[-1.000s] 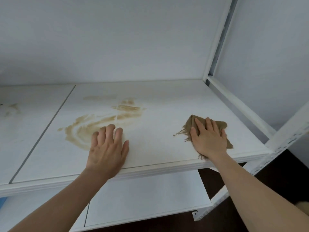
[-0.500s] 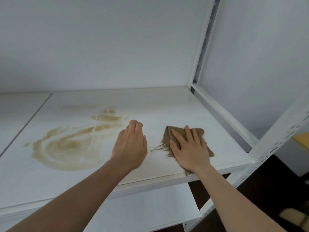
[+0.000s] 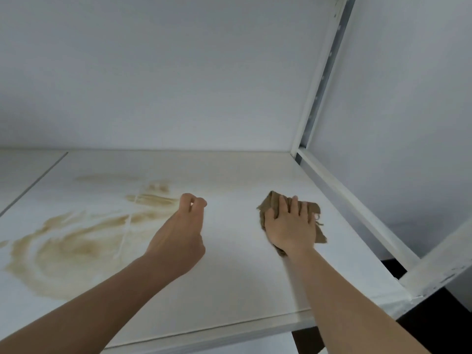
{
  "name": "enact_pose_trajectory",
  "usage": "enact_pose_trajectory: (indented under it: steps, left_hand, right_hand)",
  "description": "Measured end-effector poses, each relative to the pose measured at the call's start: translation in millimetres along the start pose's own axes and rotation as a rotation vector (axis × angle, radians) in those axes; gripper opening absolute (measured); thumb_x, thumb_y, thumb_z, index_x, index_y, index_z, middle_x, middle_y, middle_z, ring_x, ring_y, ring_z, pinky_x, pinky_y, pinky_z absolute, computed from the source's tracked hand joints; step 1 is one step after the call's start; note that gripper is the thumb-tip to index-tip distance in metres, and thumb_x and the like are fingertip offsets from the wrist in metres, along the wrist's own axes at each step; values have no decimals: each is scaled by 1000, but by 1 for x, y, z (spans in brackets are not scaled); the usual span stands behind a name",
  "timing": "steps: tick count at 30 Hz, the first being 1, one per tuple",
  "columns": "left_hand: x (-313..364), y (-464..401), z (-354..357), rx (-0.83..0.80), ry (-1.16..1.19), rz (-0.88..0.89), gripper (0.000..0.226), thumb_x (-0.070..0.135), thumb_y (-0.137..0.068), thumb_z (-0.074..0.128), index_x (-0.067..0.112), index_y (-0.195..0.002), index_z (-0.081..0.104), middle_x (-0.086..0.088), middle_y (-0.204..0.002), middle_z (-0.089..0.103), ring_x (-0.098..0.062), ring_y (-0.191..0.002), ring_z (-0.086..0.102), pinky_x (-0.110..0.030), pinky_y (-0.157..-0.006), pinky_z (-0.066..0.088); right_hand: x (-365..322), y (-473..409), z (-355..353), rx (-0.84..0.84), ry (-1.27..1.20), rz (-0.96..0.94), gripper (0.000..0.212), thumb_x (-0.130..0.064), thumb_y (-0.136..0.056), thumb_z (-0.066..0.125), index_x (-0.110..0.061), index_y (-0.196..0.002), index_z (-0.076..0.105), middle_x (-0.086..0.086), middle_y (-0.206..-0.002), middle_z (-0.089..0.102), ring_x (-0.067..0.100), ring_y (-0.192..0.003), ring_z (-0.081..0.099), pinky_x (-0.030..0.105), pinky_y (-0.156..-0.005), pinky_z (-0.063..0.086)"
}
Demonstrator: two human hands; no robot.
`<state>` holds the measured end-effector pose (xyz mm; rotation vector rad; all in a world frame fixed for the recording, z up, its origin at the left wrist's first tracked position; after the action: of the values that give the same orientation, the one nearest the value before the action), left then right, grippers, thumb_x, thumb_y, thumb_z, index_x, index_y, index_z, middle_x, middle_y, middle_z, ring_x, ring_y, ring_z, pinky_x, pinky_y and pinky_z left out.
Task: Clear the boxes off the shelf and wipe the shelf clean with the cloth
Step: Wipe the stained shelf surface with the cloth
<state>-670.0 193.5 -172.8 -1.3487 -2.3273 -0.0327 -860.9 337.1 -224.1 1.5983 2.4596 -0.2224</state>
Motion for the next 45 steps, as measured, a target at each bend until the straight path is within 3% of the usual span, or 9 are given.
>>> enact_pose_trajectory:
  steps: [4,7,13,16,23,27,35,40,45]
  left_hand:
    - [8,-20,6,4,19,-27,56,-9,-77,46,11,-128,38,0,-124,29,-17,-65,51,-32,-60,49]
    - [11,-36,6,-2,30,-32,57,-8,-75,45,11,-128,38,-1,-124,29,-19,-70,54,-33,-63,49]
    - [-8,-63,-12,48,-34,-17,61,-6,-74,44,15,-131,35,1,-134,19,-24,-67,57,-39,-60,50]
    - [-18,-76,-21,109,-36,31,60,-5,-72,41,16,-129,34,0,-135,17,-29,-87,64,-42,-69,54]
    - [-43,-96,-28,191,111,-33,47,-4,-75,43,11,-120,42,-1,-125,23,-31,-101,61,-47,-79,54]
    - [-51,-103,-30,276,221,-171,36,-2,-78,46,7,-112,47,-5,-125,23,-31,-99,57,-46,-83,52]
    - [-70,-122,-49,379,232,-190,35,-4,-77,46,8,-109,52,-7,-123,28,-29,-99,56,-42,-84,52]
    - [-87,-120,-53,468,287,-249,31,-5,-79,43,9,-103,56,-3,-119,31,-28,-93,59,-40,-77,55]
    - [-91,-124,-52,469,273,-248,32,-6,-77,43,11,-100,57,1,-113,32,-26,-91,59,-41,-77,55]
  right_hand:
    - [-59,20,13,-4,57,-351,63,-53,-95,9,-31,-155,12,-1,-163,4,21,-150,1,42,-121,-1]
    - [-44,13,11,-103,42,-514,55,-54,-100,16,-42,-153,10,-14,-162,-1,9,-149,-4,33,-120,-3]
    - [46,-76,-5,-12,93,-119,57,-47,-99,12,-35,-155,9,-5,-163,6,16,-150,3,42,-121,3]
    - [28,-103,-1,-35,64,-11,58,-44,-100,13,-30,-156,6,0,-163,1,22,-150,-1,48,-120,0]
    - [-131,-75,36,-70,65,-448,56,-43,-101,15,-31,-155,9,-3,-163,2,21,-150,1,45,-121,0]
    - [-146,-68,43,-138,74,-648,53,-46,-102,15,-38,-154,9,-8,-163,2,16,-150,1,40,-121,0]
    - [-19,-171,21,-110,127,-327,57,-48,-101,11,-32,-155,7,0,-163,3,20,-150,4,42,-122,4]
    - [-20,-200,23,-134,91,-51,61,-48,-100,11,-27,-156,-2,3,-163,-7,27,-149,-6,49,-120,-4]
    - [-137,-169,47,-142,87,-359,57,-48,-101,12,-32,-155,2,-1,-163,-5,23,-150,-5,47,-120,-3]
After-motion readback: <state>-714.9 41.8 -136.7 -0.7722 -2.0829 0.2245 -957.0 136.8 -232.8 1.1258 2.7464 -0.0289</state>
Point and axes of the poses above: each hand's wrist, its own y-axis away from the middle knuckle, its own z-axis out of the palm, x = y × z, the point moved 8 cm from there along -y, towards the middle knuckle
